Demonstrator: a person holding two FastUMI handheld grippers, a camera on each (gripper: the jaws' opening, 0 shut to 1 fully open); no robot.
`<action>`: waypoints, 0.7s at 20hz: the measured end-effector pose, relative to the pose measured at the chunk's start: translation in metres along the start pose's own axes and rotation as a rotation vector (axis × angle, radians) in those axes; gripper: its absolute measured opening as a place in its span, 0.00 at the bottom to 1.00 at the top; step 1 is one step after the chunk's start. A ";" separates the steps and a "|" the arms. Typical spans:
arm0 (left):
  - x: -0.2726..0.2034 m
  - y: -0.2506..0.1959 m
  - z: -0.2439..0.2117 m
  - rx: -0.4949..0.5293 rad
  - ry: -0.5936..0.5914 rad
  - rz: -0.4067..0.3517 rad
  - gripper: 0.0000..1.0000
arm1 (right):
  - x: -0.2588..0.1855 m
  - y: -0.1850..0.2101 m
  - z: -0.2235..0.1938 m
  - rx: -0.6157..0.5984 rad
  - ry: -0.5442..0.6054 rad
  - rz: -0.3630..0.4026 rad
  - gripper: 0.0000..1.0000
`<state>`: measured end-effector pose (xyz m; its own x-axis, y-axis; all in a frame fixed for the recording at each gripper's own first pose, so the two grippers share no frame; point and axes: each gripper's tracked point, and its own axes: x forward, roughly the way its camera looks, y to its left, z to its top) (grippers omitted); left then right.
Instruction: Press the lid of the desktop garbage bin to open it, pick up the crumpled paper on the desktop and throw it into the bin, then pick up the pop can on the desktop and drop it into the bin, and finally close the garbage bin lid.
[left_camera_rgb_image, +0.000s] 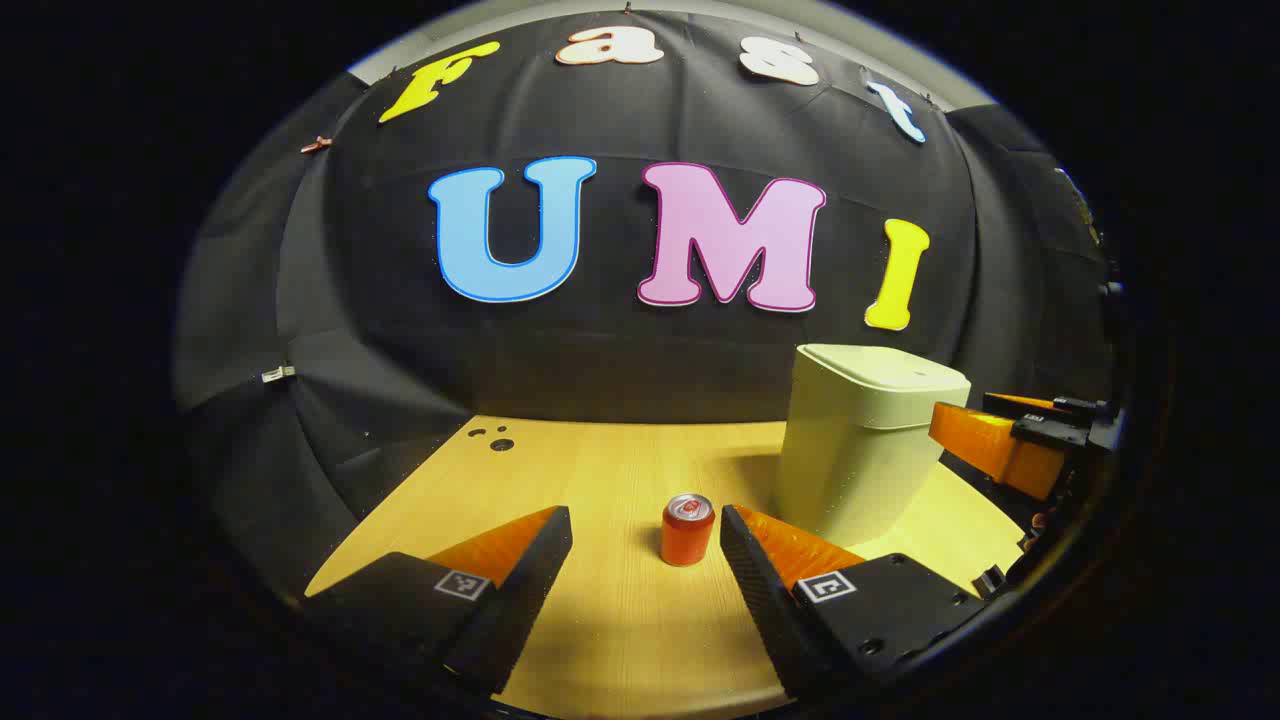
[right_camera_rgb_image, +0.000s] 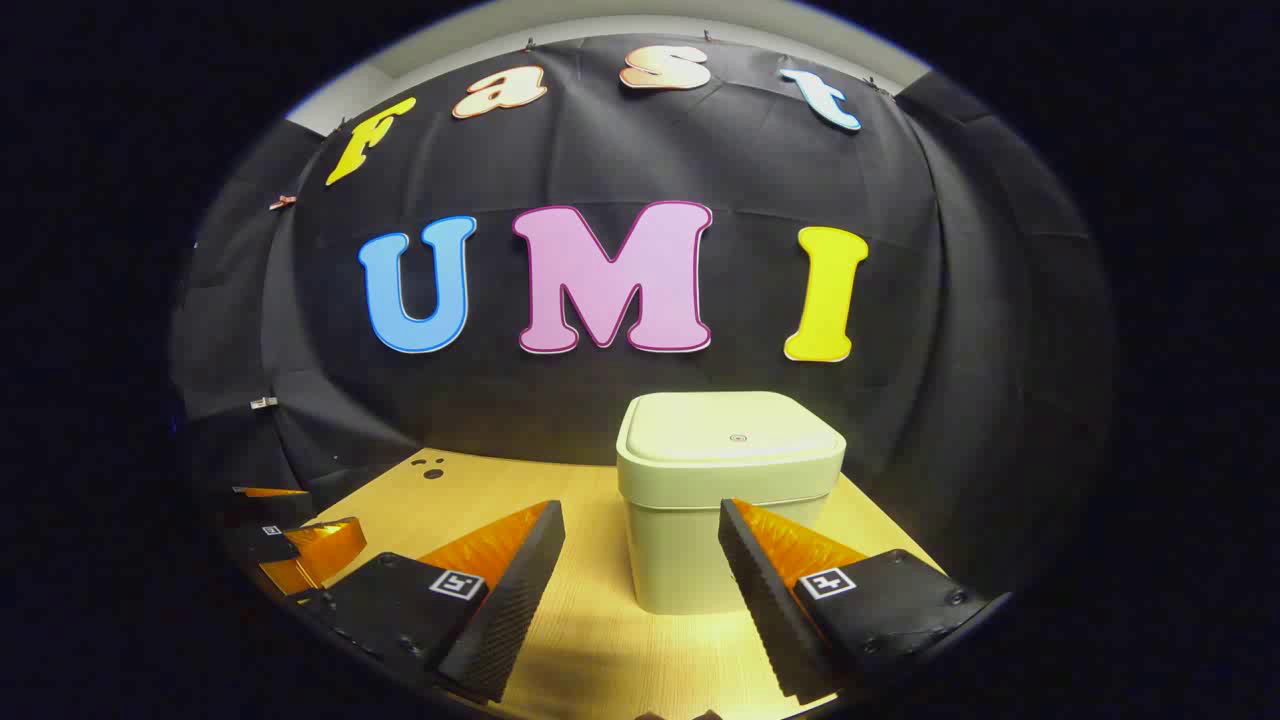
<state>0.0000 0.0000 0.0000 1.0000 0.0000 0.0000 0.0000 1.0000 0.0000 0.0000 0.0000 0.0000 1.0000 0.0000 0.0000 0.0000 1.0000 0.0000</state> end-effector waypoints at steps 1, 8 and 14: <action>0.001 -0.002 -0.001 0.002 0.001 -0.003 0.95 | 0.001 -0.002 -0.001 0.003 0.003 -0.003 0.98; 0.006 -0.005 -0.004 0.014 0.010 0.003 0.96 | 0.007 -0.011 -0.002 0.020 0.011 -0.015 0.98; 0.002 -0.002 -0.002 0.026 0.003 0.020 0.95 | 0.011 -0.010 -0.009 0.039 0.035 -0.010 0.98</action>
<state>0.0023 -0.0022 -0.0017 0.9998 0.0202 -0.0028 -0.0201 0.9995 0.0263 0.0106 -0.0101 -0.0085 0.9994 -0.0089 -0.0347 0.0102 0.9992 0.0390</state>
